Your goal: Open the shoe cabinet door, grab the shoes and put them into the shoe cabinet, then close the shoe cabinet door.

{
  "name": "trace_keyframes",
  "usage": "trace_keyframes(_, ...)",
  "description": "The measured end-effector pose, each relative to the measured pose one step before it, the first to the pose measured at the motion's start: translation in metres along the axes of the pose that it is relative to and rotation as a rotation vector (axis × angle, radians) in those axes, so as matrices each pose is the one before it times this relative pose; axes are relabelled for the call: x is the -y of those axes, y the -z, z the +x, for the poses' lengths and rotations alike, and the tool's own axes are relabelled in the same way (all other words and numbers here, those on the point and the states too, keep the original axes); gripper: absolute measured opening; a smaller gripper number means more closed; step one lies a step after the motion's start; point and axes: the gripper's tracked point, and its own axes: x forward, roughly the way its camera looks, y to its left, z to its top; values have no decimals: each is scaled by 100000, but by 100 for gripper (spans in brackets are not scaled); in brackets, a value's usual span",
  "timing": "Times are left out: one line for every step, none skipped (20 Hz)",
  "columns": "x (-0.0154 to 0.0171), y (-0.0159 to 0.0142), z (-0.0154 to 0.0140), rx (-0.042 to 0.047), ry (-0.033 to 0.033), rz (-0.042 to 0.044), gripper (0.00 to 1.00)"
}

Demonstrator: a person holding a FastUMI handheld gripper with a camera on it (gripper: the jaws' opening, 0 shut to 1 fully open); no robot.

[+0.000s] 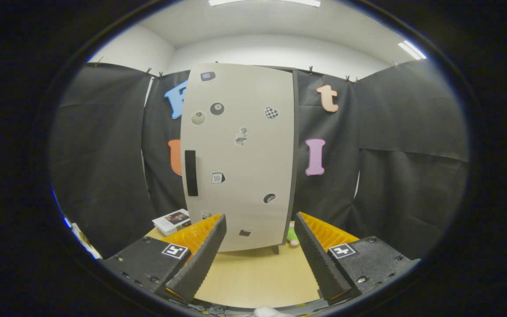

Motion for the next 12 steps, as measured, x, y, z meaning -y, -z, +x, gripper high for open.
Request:
trace_keyframes(-14,36,16,0,-172,-77,100)
trace_keyframes(-96,17,49,-2,-324,-127,100)
trace_keyframes(-35,-50,5,-75,-158,-148,100)
trace_keyframes(-47,82,151,-167,-69,-68,100)
trace_keyframes(-114,-8,-15,28,-317,156,100)
trace_keyframes(-97,22,-56,-15,-346,159,100)
trace_keyframes(-64,8,-46,206,-130,27,100)
trace_keyframes(8,-49,7,230,72,-153,100)
trace_keyframes(6,41,-44,-105,-36,-121,100)
trace_keyframes(-35,-32,182,-206,-233,-12,100)
trace_keyframes(6,10,29,18,6,97,100)
trace_keyframes(22,-3,117,98,21,-48,100)
